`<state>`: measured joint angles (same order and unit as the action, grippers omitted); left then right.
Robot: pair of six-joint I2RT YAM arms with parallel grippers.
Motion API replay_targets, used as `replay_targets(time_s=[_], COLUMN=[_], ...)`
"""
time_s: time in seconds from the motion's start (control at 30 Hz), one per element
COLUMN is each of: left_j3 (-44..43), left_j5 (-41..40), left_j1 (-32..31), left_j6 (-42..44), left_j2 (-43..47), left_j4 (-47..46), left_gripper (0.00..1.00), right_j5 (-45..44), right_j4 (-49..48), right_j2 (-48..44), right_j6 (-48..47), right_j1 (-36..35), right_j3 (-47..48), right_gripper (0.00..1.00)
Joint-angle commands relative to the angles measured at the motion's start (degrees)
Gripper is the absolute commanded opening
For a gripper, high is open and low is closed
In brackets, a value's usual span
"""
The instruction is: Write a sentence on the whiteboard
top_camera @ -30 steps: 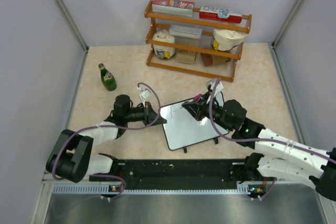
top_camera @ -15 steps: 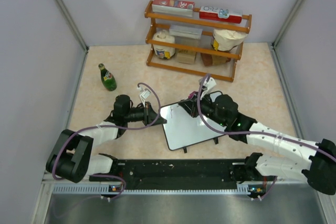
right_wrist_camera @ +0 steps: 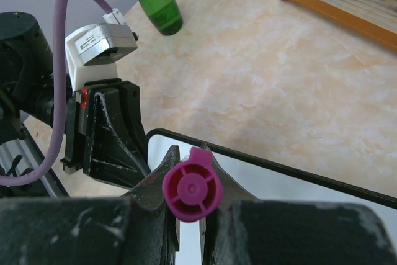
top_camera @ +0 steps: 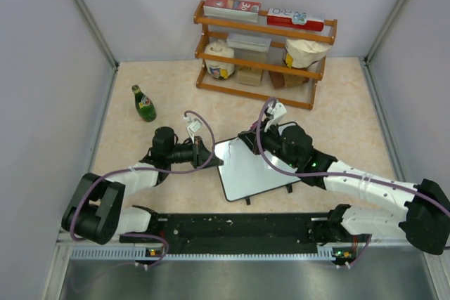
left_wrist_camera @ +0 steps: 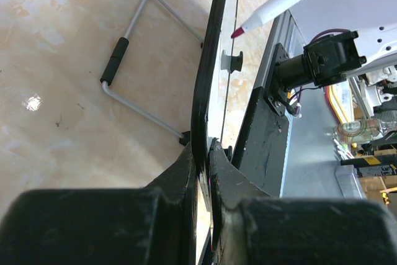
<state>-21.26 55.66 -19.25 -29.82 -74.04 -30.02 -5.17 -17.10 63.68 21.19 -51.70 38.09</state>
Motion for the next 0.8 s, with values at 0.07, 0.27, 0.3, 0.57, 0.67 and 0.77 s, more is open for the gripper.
replay_targets(time_s=[0.07, 0.27, 0.3, 0.57, 0.67, 0.77], left_j3=[-0.2, -0.1, -0.1, -0.2, -0.2, -0.1], left_j5=[-3.0, -3.0, -3.0, -3.1, -3.1, -3.1], left_j1=[-0.3, -0.3, -0.2, -0.3, -0.3, -0.3], left_j6=[4.8, 4.8, 4.8, 4.8, 4.9, 4.9], left_j2=[-1.1, -1.2, -1.1, -1.0, -0.8, -0.8], left_j4=[0.7, 0.7, 0.7, 0.7, 0.8, 0.7], left_gripper=[0.00, 0.00, 0.00, 0.00, 0.00, 0.00], right_j5=[-2.7, -2.1, -2.2, -4.3, -5.2, -5.7], right_j4=[-4.3, -4.6, -4.6, -2.4, -2.1, -1.6], right_j2=[1.1, 2.4, 2.5, 1.7, 1.2, 0.7], right_j6=[0.3, 0.9, 0.8, 0.5, 0.6, 0.8], right_j1=[-0.4, -0.4, -0.4, -0.3, -0.4, -0.4], right_j3=[2.3, 2.3, 2.3, 1.9, 1.4, 0.9], right_gripper=[0.00, 0.00, 0.00, 0.00, 0.00, 0.00])
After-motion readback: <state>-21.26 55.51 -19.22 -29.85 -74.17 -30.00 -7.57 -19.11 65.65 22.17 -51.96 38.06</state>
